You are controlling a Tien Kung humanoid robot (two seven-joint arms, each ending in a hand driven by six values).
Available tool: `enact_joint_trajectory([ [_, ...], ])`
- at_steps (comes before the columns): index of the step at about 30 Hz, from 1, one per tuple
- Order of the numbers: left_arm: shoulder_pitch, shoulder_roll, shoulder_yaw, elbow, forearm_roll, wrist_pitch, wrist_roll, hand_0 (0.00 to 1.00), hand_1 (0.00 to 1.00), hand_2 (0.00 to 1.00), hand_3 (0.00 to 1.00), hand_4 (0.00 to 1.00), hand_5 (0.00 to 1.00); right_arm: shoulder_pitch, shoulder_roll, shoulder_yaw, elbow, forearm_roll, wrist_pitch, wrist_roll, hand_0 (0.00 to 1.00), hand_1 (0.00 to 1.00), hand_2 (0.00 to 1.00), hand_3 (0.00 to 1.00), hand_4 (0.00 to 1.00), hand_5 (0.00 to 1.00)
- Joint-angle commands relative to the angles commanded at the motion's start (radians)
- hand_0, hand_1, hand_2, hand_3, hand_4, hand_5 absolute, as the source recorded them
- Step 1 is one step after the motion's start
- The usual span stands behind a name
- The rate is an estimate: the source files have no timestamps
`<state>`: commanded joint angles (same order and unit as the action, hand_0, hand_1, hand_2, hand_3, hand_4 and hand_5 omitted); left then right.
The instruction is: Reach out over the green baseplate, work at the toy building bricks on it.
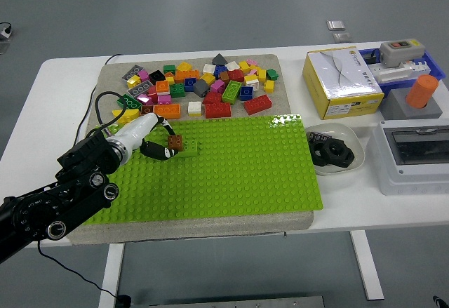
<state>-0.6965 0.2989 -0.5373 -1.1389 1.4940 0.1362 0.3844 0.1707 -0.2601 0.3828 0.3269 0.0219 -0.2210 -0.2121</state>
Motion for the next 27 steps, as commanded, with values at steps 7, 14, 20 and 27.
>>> enact_joint_trajectory([
  [7,-0.001,-0.001,0.002,0.004,-0.004,0.002,-0.003,0.997,0.978,0.931,0.588,0.854,0.183,0.000,0.000,-0.001,0.000,0.001,0.000,0.001,0.678,0.666,0.701,0.778,0.899,0.961],
  [14,-0.001,0.000,0.003,0.006,-0.002,-0.003,0.001,0.998,0.982,0.942,0.607,0.881,0.189,0.000,0.000,-0.001,0.000,0.001,0.000,0.001,0.679,0.666,0.700,0.778,0.898,0.960],
  [20,-0.002,0.000,0.004,0.009,-0.002,-0.005,0.004,0.998,0.992,0.982,0.721,0.905,0.195,0.001,0.000,-0.002,0.000,0.001,0.000,0.001,0.679,0.666,0.700,0.777,0.898,0.960],
  [27,-0.004,0.001,0.003,0.012,-0.001,-0.005,0.004,0.995,0.994,0.993,0.745,0.914,0.195,0.002,-0.001,-0.003,0.001,0.004,0.001,0.002,0.679,0.666,0.700,0.777,0.898,0.959],
])
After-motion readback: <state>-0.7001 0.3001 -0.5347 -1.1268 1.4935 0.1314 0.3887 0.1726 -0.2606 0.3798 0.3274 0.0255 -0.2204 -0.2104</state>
